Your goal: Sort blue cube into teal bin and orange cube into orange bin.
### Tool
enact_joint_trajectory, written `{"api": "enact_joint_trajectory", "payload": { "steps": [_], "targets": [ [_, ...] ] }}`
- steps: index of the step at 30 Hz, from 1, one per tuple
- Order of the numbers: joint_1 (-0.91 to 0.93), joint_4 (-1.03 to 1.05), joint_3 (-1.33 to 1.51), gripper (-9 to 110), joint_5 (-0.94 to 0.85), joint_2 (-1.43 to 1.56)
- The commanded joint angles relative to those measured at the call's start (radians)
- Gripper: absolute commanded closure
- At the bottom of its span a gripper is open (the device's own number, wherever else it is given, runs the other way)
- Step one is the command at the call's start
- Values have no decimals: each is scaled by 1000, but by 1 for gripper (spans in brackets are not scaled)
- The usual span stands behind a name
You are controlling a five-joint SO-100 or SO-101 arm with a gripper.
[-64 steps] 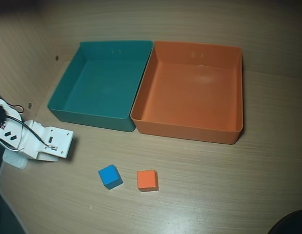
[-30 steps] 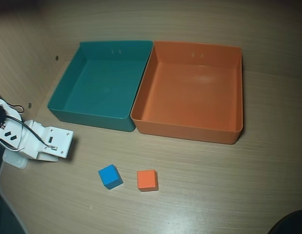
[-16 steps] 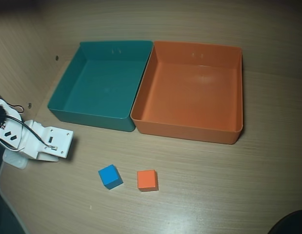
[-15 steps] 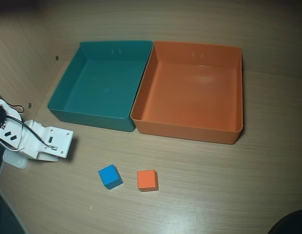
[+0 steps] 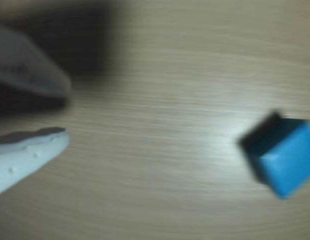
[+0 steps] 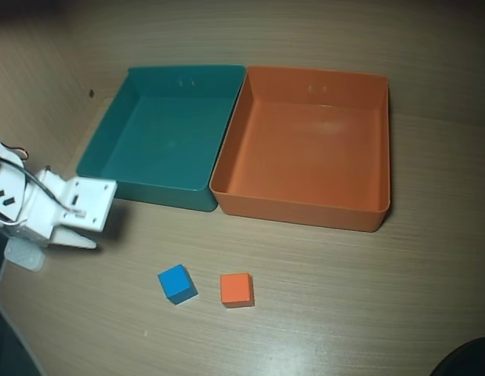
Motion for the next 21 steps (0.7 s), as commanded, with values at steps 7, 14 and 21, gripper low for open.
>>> {"api": "enact_joint_trajectory", "payload": {
  "steps": [7, 14, 21],
  "targets": [
    [44, -40, -632, 72, -393, -589],
    [132, -41, -864, 72, -601, -844],
    [167, -54, -919, 71, -680, -1031]
  ]
}}
